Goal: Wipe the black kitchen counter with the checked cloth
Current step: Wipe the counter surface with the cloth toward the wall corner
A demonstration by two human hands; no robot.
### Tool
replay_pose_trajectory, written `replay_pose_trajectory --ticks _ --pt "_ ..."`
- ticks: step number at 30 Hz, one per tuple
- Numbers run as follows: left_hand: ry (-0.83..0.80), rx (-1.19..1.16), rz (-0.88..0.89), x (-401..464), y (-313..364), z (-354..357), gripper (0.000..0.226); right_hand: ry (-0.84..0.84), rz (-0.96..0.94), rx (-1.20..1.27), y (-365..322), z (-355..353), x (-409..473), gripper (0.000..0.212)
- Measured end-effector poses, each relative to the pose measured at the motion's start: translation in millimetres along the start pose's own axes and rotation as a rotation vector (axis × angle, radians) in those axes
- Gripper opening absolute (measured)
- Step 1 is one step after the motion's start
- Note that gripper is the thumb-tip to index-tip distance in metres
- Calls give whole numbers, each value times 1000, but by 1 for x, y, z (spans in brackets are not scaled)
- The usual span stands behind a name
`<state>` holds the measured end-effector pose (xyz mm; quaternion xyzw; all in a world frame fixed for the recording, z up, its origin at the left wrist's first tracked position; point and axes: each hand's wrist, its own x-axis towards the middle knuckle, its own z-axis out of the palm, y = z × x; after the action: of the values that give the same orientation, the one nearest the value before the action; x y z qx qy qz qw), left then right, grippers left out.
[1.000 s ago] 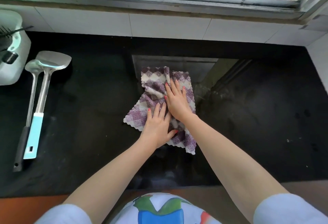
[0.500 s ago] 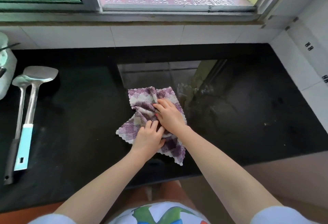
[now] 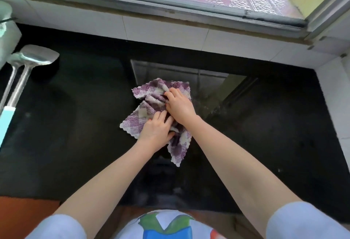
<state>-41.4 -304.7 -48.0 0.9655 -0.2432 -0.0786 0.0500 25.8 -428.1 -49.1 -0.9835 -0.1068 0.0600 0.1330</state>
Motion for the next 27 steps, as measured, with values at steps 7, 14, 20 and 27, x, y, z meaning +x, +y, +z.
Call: replay_pose_trajectory --ticks 7,14,20,27 --pt "29 -72 -133 42 15 -8 57 -122 -20 71 41 -14 29 44" --pt "-20 -101 -156 47 14 -11 63 -188 39 92 45 -19 39 48" --pt "82 -135 -97 36 11 -1 52 -191 75 96 30 -19 25 49" --pt "97 -80 3 -10 14 6 55 -181 86 136 9 -12 -15 48"
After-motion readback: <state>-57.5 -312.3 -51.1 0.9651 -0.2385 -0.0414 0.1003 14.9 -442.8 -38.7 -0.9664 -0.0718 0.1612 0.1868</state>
